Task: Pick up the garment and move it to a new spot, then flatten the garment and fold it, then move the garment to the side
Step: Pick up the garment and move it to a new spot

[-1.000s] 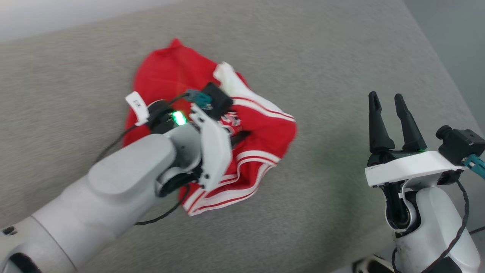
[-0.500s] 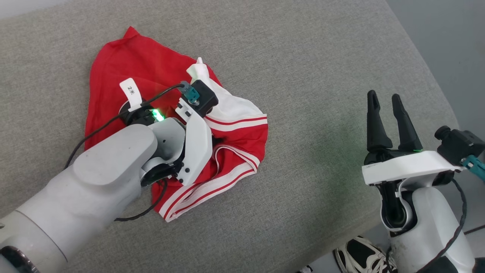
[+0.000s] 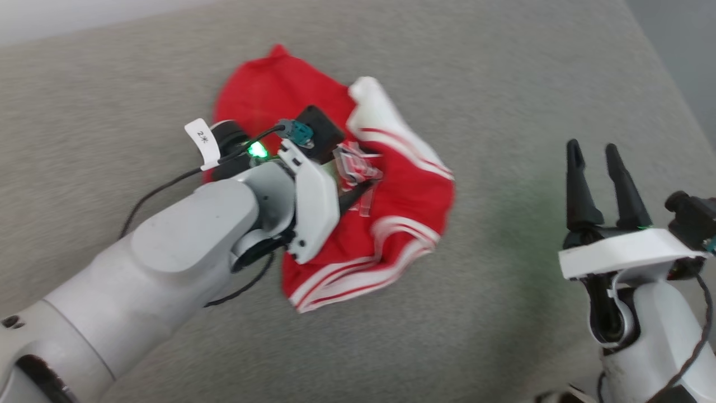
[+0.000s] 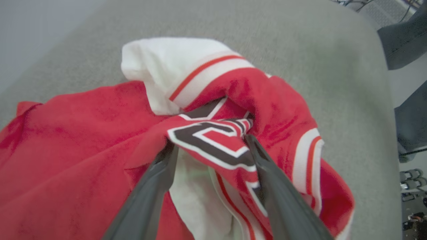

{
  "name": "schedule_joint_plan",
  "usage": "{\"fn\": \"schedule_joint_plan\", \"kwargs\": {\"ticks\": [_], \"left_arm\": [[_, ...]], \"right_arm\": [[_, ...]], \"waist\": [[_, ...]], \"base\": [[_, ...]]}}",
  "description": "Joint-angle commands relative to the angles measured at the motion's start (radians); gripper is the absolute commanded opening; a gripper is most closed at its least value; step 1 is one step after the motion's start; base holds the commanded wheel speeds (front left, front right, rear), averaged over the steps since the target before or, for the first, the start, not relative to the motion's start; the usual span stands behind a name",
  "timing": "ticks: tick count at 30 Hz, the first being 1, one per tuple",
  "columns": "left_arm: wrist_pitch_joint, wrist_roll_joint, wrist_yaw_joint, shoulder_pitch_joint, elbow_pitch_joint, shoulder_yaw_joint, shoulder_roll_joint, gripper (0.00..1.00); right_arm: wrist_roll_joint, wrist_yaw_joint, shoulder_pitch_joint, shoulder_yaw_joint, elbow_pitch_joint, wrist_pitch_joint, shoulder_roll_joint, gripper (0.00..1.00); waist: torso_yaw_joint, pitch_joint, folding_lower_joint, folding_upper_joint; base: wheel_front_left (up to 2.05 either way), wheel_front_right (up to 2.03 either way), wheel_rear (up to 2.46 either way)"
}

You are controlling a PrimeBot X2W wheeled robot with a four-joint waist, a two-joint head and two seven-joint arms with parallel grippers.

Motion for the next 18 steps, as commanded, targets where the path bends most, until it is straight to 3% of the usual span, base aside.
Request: {"fn": "schedule_joint_plan", "kwargs": {"ticks": [1, 7, 14, 18], "left_arm": [[-0.067, -0.028, 0.003, -0.004, -0.01, 0.001, -0.009, 1.0], [-0.308, -0.142, 0.003, 0.117, 0.037, 0.049, -0.007, 1.0], [-0.467, -0.224, 0.018, 0.324, 0.153, 0.142, -0.015, 1.0], [-0.477, -0.195, 0.031, 0.451, 0.16, 0.342, -0.03, 1.0]], "right_arm": [[-0.009, 0.0, 0.017, 0.0, 0.001, -0.005, -0.018, 1.0], [-0.035, 0.0, 0.058, 0.03, 0.013, -0.005, -0.084, 1.0], [-0.046, 0.0, 0.105, 0.052, 0.024, -0.005, -0.149, 1.0], [-0.042, 0.0, 0.137, 0.048, 0.019, -0.005, -0.185, 1.0]], "waist": [[0.086, -0.058, -0.0001, 0.0], [0.179, -0.139, -0.0001, 0.0], [0.256, -0.203, -0.0001, 0.0], [0.299, -0.227, -0.0001, 0.0]], "base": [[0.0, 0.0, 0.0], [0.0, 0.0, 0.0], [0.0, 0.0, 0.0], [0.0, 0.0, 0.0]]}}
